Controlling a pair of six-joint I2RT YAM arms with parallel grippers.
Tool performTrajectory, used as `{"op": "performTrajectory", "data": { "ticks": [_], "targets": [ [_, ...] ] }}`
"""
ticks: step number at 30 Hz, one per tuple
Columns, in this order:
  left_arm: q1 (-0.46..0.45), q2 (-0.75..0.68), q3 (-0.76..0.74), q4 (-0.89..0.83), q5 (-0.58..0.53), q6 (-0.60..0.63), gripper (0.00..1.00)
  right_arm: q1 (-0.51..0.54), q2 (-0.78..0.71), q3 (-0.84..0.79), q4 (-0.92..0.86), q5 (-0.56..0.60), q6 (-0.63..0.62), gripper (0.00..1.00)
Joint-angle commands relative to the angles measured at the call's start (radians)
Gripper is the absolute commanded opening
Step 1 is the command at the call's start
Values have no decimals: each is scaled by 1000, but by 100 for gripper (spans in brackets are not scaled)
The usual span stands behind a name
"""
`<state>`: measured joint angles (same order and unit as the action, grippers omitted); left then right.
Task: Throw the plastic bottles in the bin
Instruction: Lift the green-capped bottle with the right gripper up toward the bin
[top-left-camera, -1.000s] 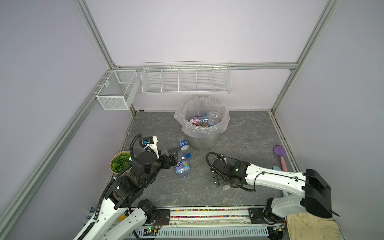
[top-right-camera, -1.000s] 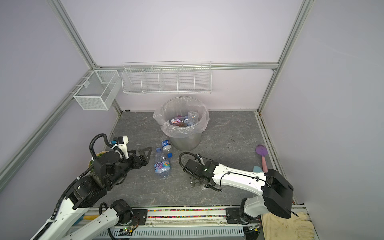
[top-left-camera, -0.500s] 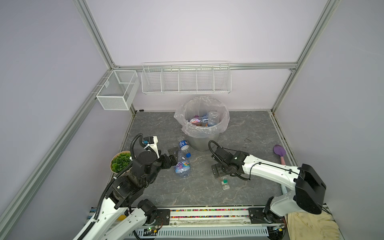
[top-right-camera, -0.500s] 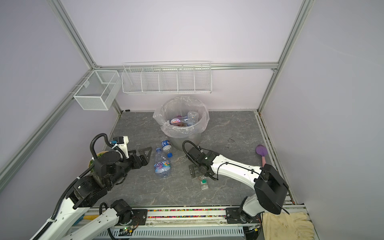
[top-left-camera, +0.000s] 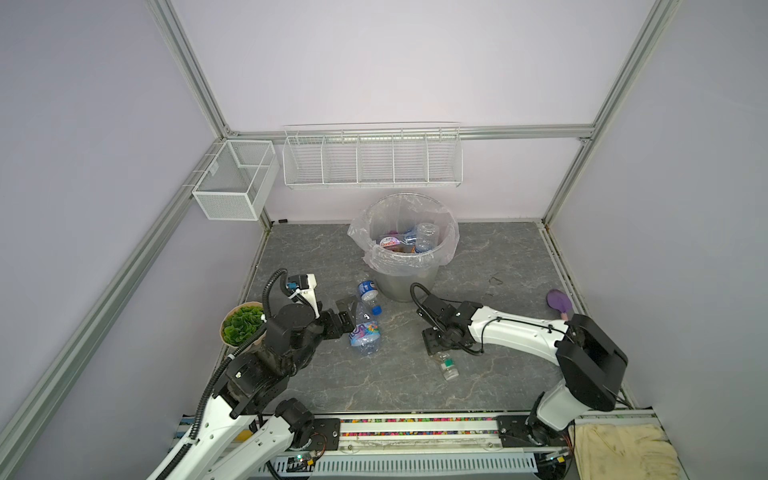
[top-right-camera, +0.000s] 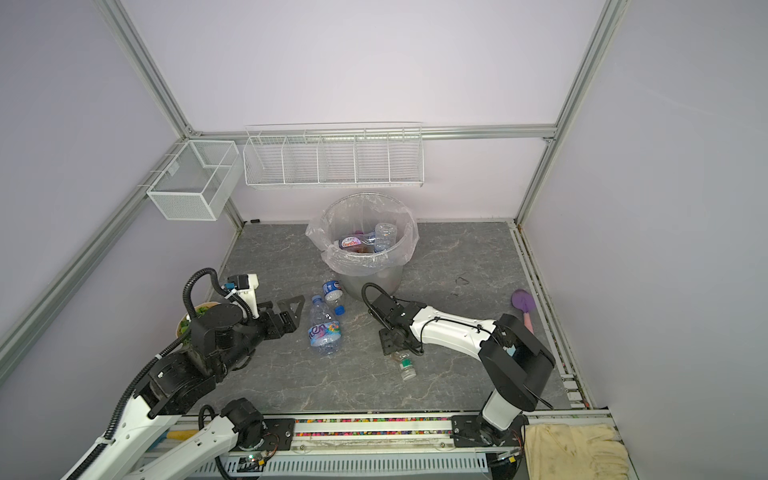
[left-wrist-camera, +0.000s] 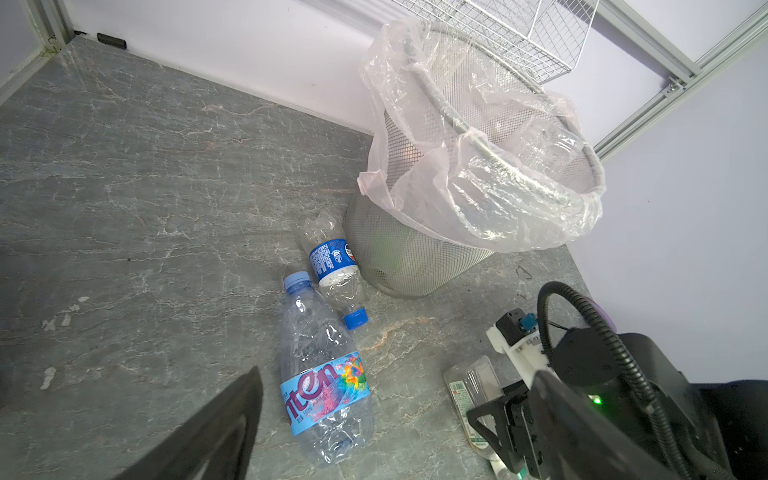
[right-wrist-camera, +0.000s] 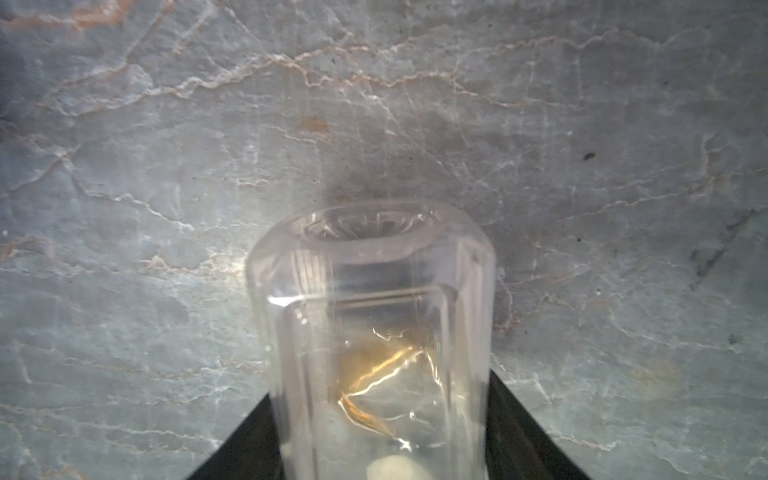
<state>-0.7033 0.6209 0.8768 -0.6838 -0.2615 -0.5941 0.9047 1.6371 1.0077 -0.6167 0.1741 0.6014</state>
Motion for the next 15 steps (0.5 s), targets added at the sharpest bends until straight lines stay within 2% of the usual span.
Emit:
{"op": "performTrajectory", "data": {
  "ticks": [1, 5, 8, 10, 15],
  "targets": [
    [-4, -13, -10, -11, -5, -13, 99, -3, 16, -32, 12, -15, 11, 65],
    [-4, -9, -10, -8, -1, -13, 99, -3, 28, -42, 9, -17, 10, 79],
    [-4, -9, -10, -8, 1, -17, 99, -3, 28, -51, 10, -16, 11, 80],
    [-4, -11, -12, -8, 1, -16, 99, -3, 21, -56, 11, -13, 13, 76],
    [-4, -12, -9, -7, -3, -17, 99, -3, -16, -56, -8, 6, 19, 53]
  ]
}}
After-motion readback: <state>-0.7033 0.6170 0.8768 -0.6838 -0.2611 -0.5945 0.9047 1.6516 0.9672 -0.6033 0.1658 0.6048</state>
